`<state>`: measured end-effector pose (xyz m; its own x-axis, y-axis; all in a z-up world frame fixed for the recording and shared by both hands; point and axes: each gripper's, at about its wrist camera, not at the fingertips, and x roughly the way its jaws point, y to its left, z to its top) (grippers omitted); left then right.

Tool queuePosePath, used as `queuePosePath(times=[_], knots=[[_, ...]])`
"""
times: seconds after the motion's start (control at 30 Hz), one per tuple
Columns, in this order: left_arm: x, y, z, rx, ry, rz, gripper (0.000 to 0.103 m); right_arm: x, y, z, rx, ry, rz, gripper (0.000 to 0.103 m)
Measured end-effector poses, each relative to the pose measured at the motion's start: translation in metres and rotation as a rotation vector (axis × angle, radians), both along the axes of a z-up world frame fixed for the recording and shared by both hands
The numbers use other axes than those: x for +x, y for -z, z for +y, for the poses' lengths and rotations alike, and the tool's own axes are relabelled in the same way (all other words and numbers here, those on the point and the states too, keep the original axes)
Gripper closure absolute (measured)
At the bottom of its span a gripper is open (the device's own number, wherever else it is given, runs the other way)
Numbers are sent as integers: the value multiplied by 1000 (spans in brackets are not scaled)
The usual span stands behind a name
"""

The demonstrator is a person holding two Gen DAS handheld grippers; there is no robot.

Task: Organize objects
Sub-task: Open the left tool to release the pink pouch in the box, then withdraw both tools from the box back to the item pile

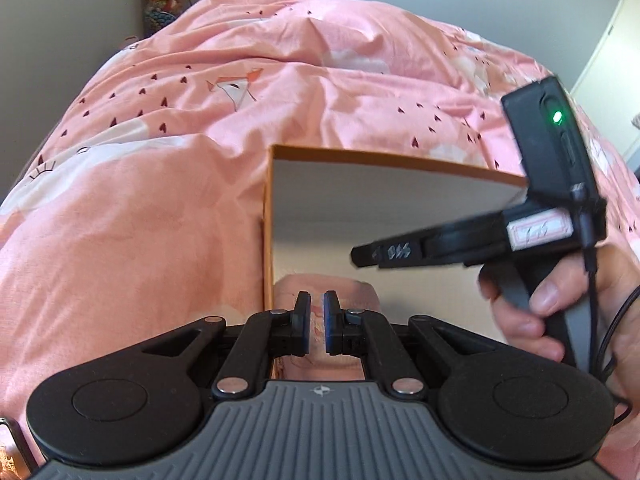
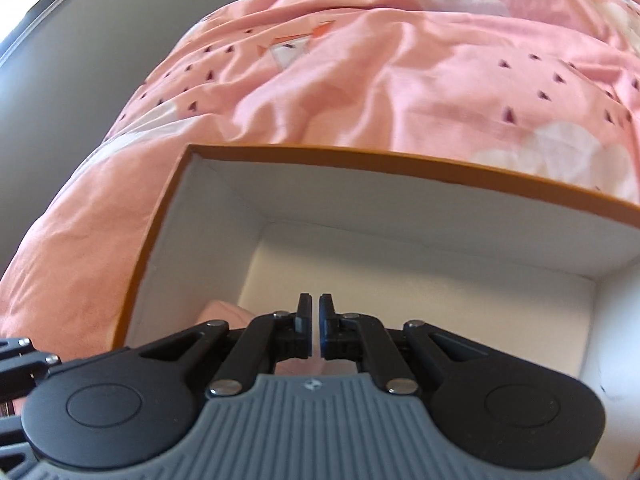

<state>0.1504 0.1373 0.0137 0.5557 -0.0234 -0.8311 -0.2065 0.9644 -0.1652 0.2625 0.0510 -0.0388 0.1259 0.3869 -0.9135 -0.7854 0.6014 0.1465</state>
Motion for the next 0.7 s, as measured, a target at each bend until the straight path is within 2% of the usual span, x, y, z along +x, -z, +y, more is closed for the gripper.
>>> queuePosePath(times=[0.17, 0.27, 0.37, 0.43, 0.57, 0.7], knots=[[-1, 1, 6, 11, -12, -5, 97, -21, 14, 18, 3, -122, 57, 102], [-2, 5, 4, 21, -5, -3, 97, -26, 14, 20, 2, -145, 43, 102], [-5, 6, 0, 32, 4, -10, 97, -25, 12, 21, -1, -122, 28, 99], [-10, 2, -5, 44, 14, -23, 97, -29, 7, 19, -1, -109, -15, 98], [-25, -11, -18, 41, 45, -53, 88, -43, -18, 2, 44, -89, -74, 97], [-45, -22, -32, 36, 81, -48, 88, -63, -48, -31, 93, -57, -118, 86]])
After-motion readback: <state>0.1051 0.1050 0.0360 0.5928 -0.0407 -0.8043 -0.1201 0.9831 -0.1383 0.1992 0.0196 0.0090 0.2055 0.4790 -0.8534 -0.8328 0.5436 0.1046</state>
